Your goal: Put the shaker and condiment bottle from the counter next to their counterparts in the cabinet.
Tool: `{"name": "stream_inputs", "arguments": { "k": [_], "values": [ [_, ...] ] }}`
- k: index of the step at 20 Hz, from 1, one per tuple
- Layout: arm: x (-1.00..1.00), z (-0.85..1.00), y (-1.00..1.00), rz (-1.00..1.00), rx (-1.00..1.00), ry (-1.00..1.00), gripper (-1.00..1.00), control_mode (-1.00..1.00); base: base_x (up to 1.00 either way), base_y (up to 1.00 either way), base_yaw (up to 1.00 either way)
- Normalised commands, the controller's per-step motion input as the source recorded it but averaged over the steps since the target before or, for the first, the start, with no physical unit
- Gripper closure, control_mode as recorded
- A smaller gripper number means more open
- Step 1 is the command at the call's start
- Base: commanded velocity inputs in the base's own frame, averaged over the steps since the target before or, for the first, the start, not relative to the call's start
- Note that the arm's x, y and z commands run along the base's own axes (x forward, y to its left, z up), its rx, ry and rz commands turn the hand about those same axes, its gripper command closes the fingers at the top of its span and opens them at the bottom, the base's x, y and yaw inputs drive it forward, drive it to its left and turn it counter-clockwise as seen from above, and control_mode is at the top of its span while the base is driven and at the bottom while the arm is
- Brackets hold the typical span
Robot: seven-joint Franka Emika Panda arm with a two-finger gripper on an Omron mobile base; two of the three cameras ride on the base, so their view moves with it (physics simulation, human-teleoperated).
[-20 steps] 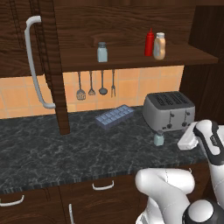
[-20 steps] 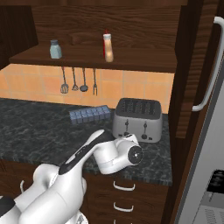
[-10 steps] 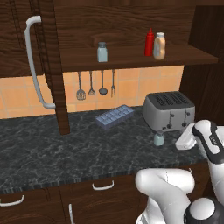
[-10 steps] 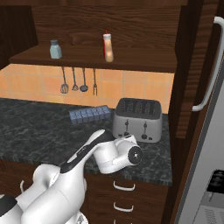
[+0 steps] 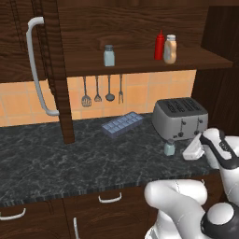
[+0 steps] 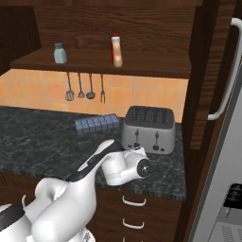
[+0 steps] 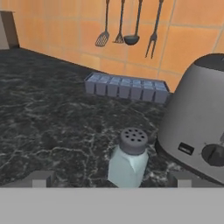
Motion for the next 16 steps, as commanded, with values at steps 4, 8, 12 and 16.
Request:
{"name": "stream_inputs", "arguments": {
  "k": [4, 8, 12, 16],
  "values": [
    [0.22, -0.12, 0.02, 0.00, 0.02, 0.00, -1.00, -1.00, 0.00, 0.00, 0.00],
    [0.28, -0.11, 0.00, 0.00, 0.02, 0.00, -1.00, -1.00, 0.00, 0.00, 0.00],
    [0.32, -0.18, 0.00, 0.00, 0.02, 0.00, -1.00, -1.00, 0.00, 0.00, 0.00],
    [0.30, -0.23, 0.00, 0.00, 0.02, 0.00, -1.00, -1.00, 0.00, 0.00, 0.00]
  ]
}}
